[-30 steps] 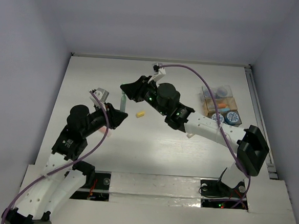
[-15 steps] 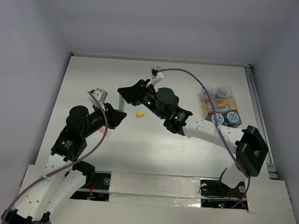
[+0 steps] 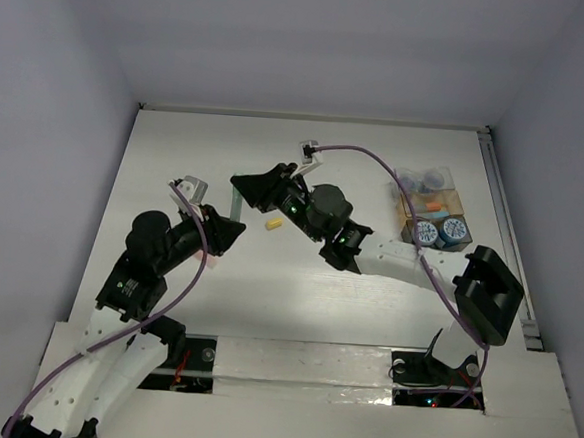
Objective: Sort the stationery into containers
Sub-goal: Close the pen cap on the pen.
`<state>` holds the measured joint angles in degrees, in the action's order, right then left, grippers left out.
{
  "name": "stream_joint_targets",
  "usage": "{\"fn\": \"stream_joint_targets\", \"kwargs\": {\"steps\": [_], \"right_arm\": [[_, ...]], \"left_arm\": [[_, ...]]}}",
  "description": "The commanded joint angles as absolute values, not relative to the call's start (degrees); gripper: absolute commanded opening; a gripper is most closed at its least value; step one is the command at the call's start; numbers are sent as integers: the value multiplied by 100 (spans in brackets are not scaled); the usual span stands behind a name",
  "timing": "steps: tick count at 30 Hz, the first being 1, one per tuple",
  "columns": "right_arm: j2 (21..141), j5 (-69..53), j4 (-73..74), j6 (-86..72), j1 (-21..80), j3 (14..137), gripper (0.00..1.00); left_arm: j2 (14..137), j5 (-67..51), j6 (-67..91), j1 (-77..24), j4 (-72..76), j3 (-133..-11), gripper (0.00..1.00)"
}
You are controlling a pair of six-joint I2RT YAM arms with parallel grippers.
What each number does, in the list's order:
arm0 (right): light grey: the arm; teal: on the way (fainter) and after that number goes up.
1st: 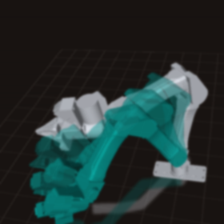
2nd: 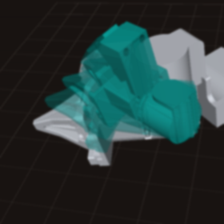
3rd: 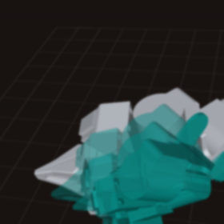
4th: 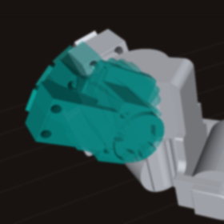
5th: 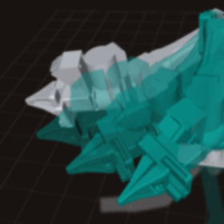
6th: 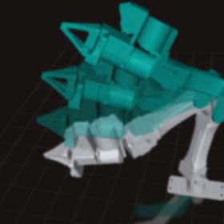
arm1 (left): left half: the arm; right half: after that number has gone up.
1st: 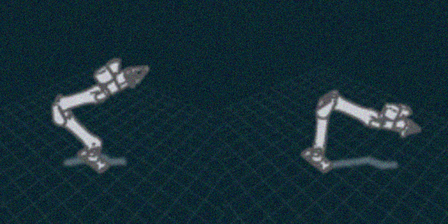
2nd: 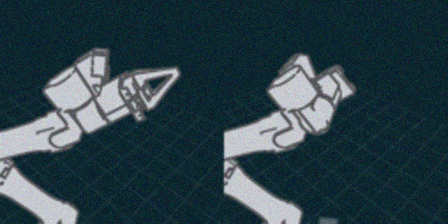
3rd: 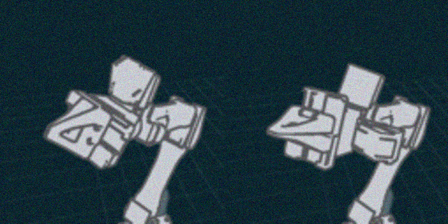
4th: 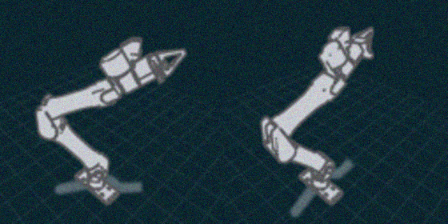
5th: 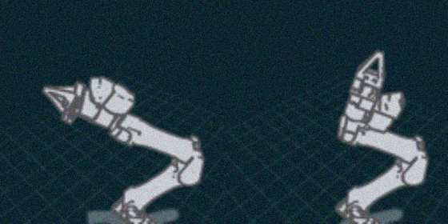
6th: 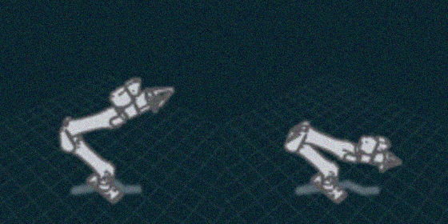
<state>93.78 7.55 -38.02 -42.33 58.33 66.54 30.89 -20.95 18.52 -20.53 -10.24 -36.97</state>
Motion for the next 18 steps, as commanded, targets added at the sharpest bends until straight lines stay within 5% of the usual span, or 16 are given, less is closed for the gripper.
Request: {"fn": "stream_joint_targets", "kwargs": {"steps": [1, 18], "right_arm": [[9422, 729, -4394, -4324, 6012, 6469, 8], [9598, 1371, -4606, -3930, 6513, 6196, 8]], "left_arm": [[2962, -1899, 1872, -2030, -624, -3735, 0], [2865, -1828, 1872, -1978, -633, -3735, 0]]}}
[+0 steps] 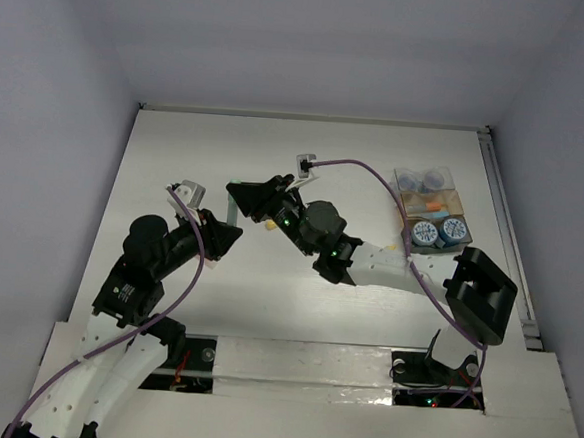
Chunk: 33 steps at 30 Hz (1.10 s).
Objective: Sort the stationery into containers
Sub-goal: Close the pen cap on the pen.
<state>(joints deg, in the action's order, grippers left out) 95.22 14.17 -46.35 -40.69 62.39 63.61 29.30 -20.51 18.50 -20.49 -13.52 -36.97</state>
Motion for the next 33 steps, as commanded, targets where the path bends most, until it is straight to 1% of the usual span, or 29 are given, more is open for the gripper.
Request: {"fn": "stream_joint_targets", "kwargs": {"steps": [1, 6, 9, 12, 13, 14, 18, 24, 33], "right_arm": [[9589, 1415, -4536, -3877, 6565, 6214, 7], [9449, 1888, -3580, -3464, 6618, 6460, 7], [9439, 2012, -2991, -3349, 6618, 6670, 7], [9527, 1995, -2725, -3349, 6671, 6820, 5], [9562, 1969, -2733, -3375, 6732, 6820, 1], [9589, 1917, -2768, -3410, 6732, 6768, 0], [9624, 1390, -2971, -3778, 6732, 6513, 0], [9501, 907, -3172, -4166, 6793, 5863, 0], [9694, 589, -3392, -4464, 7119, 5239, 0]], "left_arm": [[2865, -1828, 1872, -1978, -633, -3727, 0], [2909, -1854, 1872, -1978, -642, -3727, 0], [2927, -1846, 1872, -1978, -650, -3735, 0], [2918, -1819, 1872, -1978, -650, -3744, 0], [2892, -1819, 1872, -1978, -659, -3735, 0], [2874, -1785, 1872, -1978, -659, -3735, 0], [2786, -1723, 1872, -1978, -642, -3735, 0], [2795, -1731, 1854, -1978, -659, -3753, 0], [2769, -1731, 1819, -1802, -650, -3779, 0]]}}
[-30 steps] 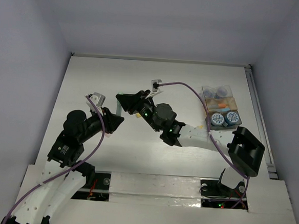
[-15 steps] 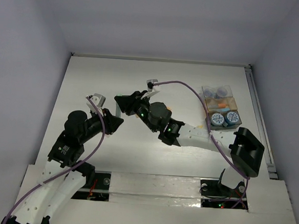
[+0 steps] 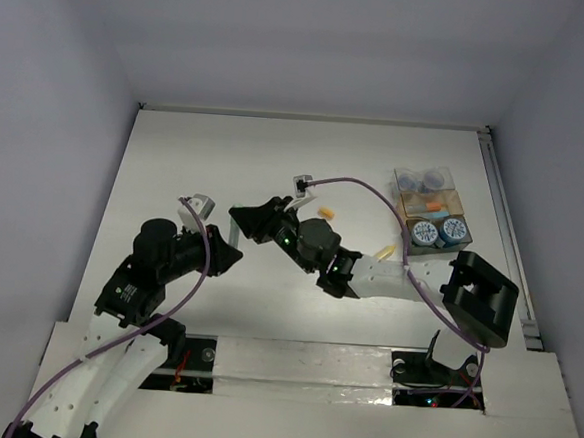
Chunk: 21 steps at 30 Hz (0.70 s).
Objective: Sort the stationery into containers
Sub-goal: Close the pen cap on the pen.
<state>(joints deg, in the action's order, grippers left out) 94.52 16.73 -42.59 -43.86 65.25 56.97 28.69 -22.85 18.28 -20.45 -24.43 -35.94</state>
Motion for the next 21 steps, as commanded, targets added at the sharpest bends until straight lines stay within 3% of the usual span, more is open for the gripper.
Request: {"fn": "stream_joint_targets", "kwargs": {"steps": [1, 16, 21], "right_arm": [[9720, 571, -3427, -4474, 7189, 5203, 0], [9932, 703, -3103, -4676, 7646, 4966, 0], [9940, 905, -2358, -4588, 7848, 5150, 0]], "left_arm": [[2769, -1740, 1819, -1802, -642, -3779, 0], [2751, -1530, 1740, -1635, -607, -3911, 0], [2760, -1301, 1749, -1635, -448, -3973, 0]]}}
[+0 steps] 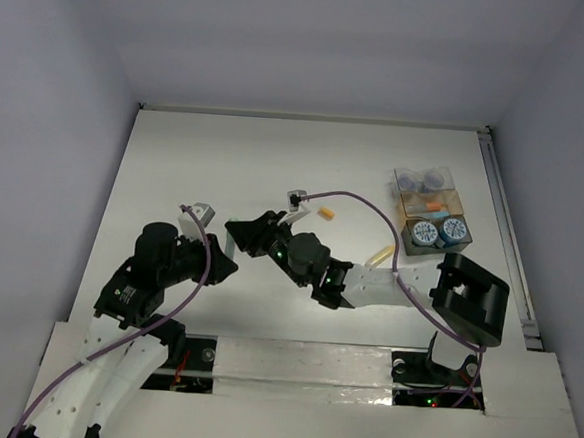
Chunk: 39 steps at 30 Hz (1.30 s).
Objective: Sort the stationery into containers
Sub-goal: Close the pen cap on the pen, then place the pen in the storage box.
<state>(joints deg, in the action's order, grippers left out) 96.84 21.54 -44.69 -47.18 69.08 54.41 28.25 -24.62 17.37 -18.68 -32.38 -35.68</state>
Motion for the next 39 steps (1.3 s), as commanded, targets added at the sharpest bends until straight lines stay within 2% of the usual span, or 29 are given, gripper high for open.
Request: {"fn": "stream_joint_targets", "kwargs": {"steps": [1, 8, 12, 13, 14, 16, 17, 23, 34, 38, 39], "right_arm": [[9949, 966, -2268, -4579, 7849, 5194, 0], [9949, 1028, -1934, -4588, 7910, 5256, 0], [9555, 1529, -1758, -4343, 7665, 5396, 0], [9362, 1608, -1749, -4272, 7386, 5449, 0], [9273, 1626, -1740, -4219, 7209, 5467, 0], [9063, 1486, -1775, -4087, 6613, 5484, 0], [8861, 1529, -1828, -4017, 6435, 5476, 0], [8184, 2223, -1916, -3578, 5126, 5458, 0], [7023, 3004, -1169, -2910, 1709, 4870, 0], [7092, 3217, -1239, -2751, 951, 4747, 0], [7136, 3199, -1361, -2716, 836, 4737, 0]], "left_arm": [[2829, -1292, 1749, -1635, -448, -3999, 0], [2883, -1204, 1758, -1635, -369, -4052, 0], [2918, -1625, 1819, -1635, -413, -3955, 0], [2901, -1748, 1845, -1635, -439, -3885, 4], [2874, -1810, 1854, -1635, -457, -3850, 13], [2856, -1977, 1872, -1635, -501, -3753, 22], [2856, -2125, 1872, -1635, -501, -3727, 31], [2971, -2452, 1855, -1635, -431, -3691, 58], [2909, -2733, 1854, -1740, -404, -3674, 78], [2874, -2716, 1854, -1907, -422, -3683, 99], [2874, -2716, 1854, -1907, -431, -3674, 99]]}}
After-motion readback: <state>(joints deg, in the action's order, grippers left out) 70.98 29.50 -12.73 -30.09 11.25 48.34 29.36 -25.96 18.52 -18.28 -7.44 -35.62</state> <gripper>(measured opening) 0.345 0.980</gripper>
